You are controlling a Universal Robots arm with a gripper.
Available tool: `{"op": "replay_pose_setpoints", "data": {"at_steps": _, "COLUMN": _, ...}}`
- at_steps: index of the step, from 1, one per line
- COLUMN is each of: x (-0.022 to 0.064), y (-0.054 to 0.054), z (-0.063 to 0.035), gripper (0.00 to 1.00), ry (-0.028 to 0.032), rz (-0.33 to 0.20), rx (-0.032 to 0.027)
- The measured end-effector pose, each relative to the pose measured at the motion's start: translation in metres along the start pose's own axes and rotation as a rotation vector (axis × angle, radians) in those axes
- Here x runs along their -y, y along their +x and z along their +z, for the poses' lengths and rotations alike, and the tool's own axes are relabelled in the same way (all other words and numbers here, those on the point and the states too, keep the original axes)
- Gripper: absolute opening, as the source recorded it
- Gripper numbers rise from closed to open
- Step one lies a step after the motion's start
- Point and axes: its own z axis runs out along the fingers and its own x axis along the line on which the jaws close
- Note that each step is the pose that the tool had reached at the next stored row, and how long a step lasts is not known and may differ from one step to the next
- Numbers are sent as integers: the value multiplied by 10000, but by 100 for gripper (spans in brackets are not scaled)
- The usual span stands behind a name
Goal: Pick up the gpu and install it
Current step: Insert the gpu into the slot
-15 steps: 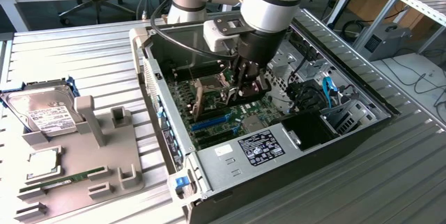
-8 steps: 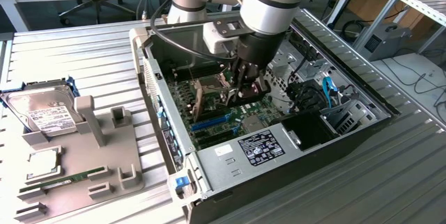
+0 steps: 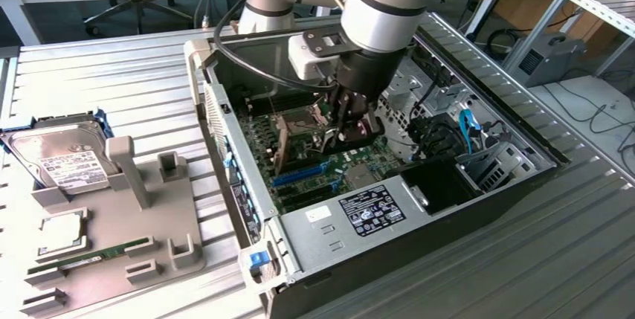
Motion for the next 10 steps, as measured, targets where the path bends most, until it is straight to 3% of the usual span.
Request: {"op": "replay_pose_setpoints", "data": {"at_steps": 10, "x": -10, "y": 10, "z": 30, "gripper": 26, "ry": 0, "rz": 0, "rx": 1}}
